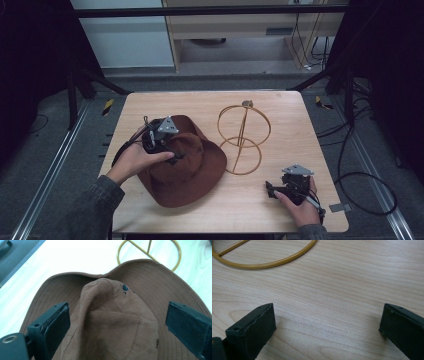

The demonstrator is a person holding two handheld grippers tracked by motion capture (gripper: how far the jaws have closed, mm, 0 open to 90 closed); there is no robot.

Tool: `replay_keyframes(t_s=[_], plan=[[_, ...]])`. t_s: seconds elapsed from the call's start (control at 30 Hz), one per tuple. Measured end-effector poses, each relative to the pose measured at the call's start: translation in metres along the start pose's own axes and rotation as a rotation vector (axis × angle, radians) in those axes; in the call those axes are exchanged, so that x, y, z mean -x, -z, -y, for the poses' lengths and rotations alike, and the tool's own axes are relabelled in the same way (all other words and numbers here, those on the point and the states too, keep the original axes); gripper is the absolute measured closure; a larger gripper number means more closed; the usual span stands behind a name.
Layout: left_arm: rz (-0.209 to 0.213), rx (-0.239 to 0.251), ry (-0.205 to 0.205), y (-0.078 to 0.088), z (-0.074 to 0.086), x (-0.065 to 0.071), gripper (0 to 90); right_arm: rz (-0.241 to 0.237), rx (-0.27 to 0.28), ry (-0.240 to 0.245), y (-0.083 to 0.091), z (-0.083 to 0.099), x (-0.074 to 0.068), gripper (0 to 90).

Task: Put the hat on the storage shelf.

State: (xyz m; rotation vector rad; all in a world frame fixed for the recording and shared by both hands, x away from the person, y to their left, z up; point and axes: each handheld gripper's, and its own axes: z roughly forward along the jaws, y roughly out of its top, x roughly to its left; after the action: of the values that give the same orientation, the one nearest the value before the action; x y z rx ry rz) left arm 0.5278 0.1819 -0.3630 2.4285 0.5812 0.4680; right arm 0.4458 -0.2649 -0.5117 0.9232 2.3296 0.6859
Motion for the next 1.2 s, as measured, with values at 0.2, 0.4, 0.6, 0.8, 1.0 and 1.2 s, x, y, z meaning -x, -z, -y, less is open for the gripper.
replay_keyframes(t_s=[0.2, 0.4, 0.6, 0.8, 1.0, 1.2], plan=[[-0.008, -0.014, 0.012, -0.004, -0.001, -0.005, 5.4, 0.001, 0.0, 0.0, 0.0, 0.0, 0.0, 0.5], [-0.015, -0.035, 0.024, -0.007, 0.001, -0.011, 5.4, -0.001, 0.002, 0.001, 0.0, 0.0, 0.0, 0.5], [-0.015, -0.05, 0.025, -0.01, 0.002, -0.014, 6.0, -0.001, 0.002, 0.001, 0.0, 0.0, 0.0, 0.5], [-0.011, -0.074, 0.036, -0.017, 0.002, -0.017, 8.4, -0.001, 0.002, 0.001, 0.0, 0.0, 0.0, 0.5], [-0.007, -0.107, 0.035, -0.026, 0.002, -0.021, 14.7, -0.001, 0.002, 0.001, 0.0, 0.0, 0.0, 0.5], [0.006, -0.15, 0.061, -0.04, 0.007, -0.032, 20.3, -0.001, 0.001, 0.001, 0.0, 0.0, 0.0, 0.5]])
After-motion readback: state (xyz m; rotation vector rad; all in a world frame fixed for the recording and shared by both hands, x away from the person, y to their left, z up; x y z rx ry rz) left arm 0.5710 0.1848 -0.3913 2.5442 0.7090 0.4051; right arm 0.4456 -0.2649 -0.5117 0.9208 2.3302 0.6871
